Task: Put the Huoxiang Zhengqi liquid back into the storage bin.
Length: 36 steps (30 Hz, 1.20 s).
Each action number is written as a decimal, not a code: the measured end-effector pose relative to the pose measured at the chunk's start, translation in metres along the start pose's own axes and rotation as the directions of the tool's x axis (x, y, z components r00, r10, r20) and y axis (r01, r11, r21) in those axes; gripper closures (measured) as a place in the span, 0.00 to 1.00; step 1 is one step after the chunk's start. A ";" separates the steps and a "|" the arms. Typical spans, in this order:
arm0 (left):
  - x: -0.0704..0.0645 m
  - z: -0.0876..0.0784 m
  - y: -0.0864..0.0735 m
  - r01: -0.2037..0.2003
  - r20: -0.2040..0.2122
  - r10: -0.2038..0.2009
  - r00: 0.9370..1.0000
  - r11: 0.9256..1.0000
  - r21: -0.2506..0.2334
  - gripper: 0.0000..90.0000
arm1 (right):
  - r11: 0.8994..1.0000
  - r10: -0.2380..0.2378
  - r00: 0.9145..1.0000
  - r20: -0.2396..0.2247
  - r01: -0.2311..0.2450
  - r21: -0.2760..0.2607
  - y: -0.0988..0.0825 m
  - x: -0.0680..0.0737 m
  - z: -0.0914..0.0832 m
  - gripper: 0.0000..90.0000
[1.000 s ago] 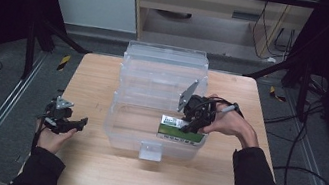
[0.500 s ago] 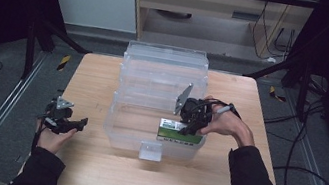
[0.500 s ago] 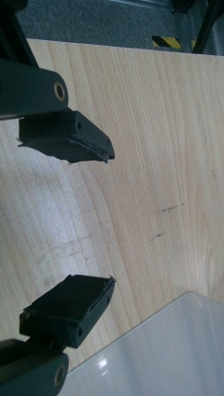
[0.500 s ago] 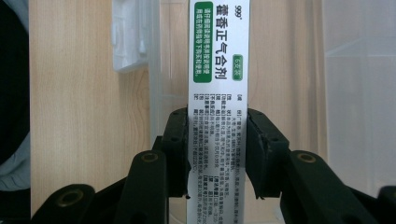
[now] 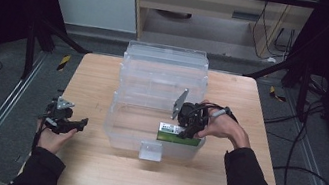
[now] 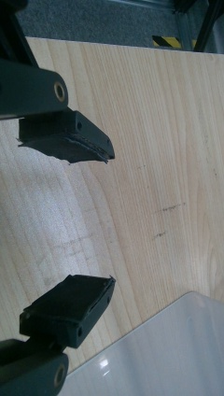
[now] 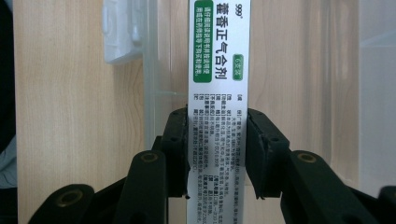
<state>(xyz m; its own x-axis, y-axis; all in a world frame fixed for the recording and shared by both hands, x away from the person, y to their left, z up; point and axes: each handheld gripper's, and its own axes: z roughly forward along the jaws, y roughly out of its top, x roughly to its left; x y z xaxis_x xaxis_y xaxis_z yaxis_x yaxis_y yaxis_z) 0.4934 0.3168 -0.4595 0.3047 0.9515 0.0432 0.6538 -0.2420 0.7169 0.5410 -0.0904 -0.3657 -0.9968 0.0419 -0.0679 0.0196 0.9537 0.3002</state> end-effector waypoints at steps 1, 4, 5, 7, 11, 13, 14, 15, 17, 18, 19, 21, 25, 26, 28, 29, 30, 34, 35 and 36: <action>0.000 0.000 0.000 0.000 0.000 0.000 1.000 1.000 0.000 0.35 | 1.000 0.001 1.000 0.000 -0.001 0.001 0.000 0.000 0.001 0.71; 0.000 0.000 0.000 -0.001 0.000 0.001 1.000 1.000 0.001 0.35 | 1.000 0.006 1.000 -0.001 -0.006 0.010 0.000 0.001 0.005 0.70; 0.000 0.000 0.000 -0.001 0.001 0.001 1.000 1.000 0.000 0.35 | 1.000 0.010 1.000 0.001 -0.010 0.015 0.000 0.001 0.007 0.70; 0.000 0.000 0.000 -0.001 0.001 0.001 1.000 1.000 0.002 0.35 | 1.000 0.007 1.000 -0.002 -0.007 0.014 0.000 0.001 0.009 0.70; 0.000 0.000 0.000 0.000 0.001 0.000 1.000 1.000 0.001 0.35 | 1.000 0.012 1.000 0.000 -0.012 0.024 0.001 0.002 0.012 0.70; 0.000 0.000 0.000 0.000 0.001 0.000 1.000 1.000 0.000 0.35 | 1.000 0.016 1.000 -0.002 -0.016 0.025 0.000 0.001 0.013 0.70; 0.000 0.000 0.000 0.000 0.001 0.000 1.000 1.000 0.002 0.35 | 0.999 0.019 1.000 -0.003 -0.019 0.026 0.000 0.001 0.013 0.70; 0.000 0.000 0.000 -0.001 0.001 0.001 1.000 1.000 0.001 0.35 | 0.999 0.023 1.000 -0.005 -0.023 0.026 0.000 0.001 0.014 0.70; 0.000 0.000 0.000 -0.001 0.001 0.001 1.000 1.000 0.002 0.35 | 0.999 0.022 1.000 -0.004 -0.022 0.034 -0.001 0.001 0.017 0.70; 0.000 0.000 0.000 -0.002 0.001 0.002 1.000 1.000 0.002 0.35 | 0.999 0.024 1.000 -0.002 -0.024 0.045 0.000 0.001 0.018 0.70; 0.000 0.000 0.000 -0.001 0.002 0.001 1.000 1.000 -0.001 0.35 | 0.998 0.024 1.000 -0.005 -0.023 0.051 0.000 0.001 0.020 0.70; 0.000 0.000 0.000 0.001 0.001 -0.001 1.000 1.000 -0.001 0.35 | 0.998 0.028 1.000 -0.006 -0.028 0.047 0.000 0.001 0.019 0.70; -0.001 0.000 0.000 -0.002 0.002 0.002 1.000 1.000 0.003 0.35 | 0.998 0.062 0.998 0.009 -0.062 0.025 -0.001 0.001 0.010 0.69; -0.001 0.000 0.000 -0.003 0.002 0.003 1.000 1.000 0.003 0.35 | 0.998 0.067 0.998 0.014 -0.067 0.007 -0.002 0.001 0.007 0.68; -0.002 0.000 0.000 -0.004 0.002 0.003 1.000 1.000 0.003 0.35 | 0.996 0.082 0.996 0.025 -0.081 -0.029 -0.003 0.001 0.000 0.68; -0.002 0.000 0.000 -0.003 0.002 0.003 1.000 1.000 0.002 0.35 | 0.996 0.084 0.996 0.028 -0.083 -0.046 -0.003 0.001 -0.003 0.68; -0.002 0.000 0.000 -0.003 0.002 0.003 1.000 1.000 0.002 0.35 | 0.994 0.095 0.995 0.034 -0.093 -0.057 -0.003 0.002 -0.007 0.68; -0.002 0.001 0.000 -0.004 0.003 0.004 1.000 1.000 0.004 0.35 | 0.989 0.117 0.991 0.061 -0.110 -0.099 -0.006 0.004 -0.018 0.66; -0.002 0.001 0.000 -0.004 0.003 0.004 1.000 1.000 0.005 0.35 | 0.987 0.127 0.990 0.066 -0.120 -0.106 -0.007 0.005 -0.020 0.66; -0.002 0.001 0.000 -0.004 0.003 0.004 1.000 1.000 0.005 0.35 | 0.986 0.133 0.989 0.068 -0.125 -0.112 -0.008 0.005 -0.023 0.65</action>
<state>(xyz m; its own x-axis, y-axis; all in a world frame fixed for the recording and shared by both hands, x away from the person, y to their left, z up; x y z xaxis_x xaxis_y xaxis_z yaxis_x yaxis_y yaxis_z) 0.4936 0.3143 -0.4604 0.3095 0.9498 0.0443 0.6560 -0.2471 0.7131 0.5343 -0.1044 -0.3466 -0.9778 0.1885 -0.0918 0.1352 0.9017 0.4106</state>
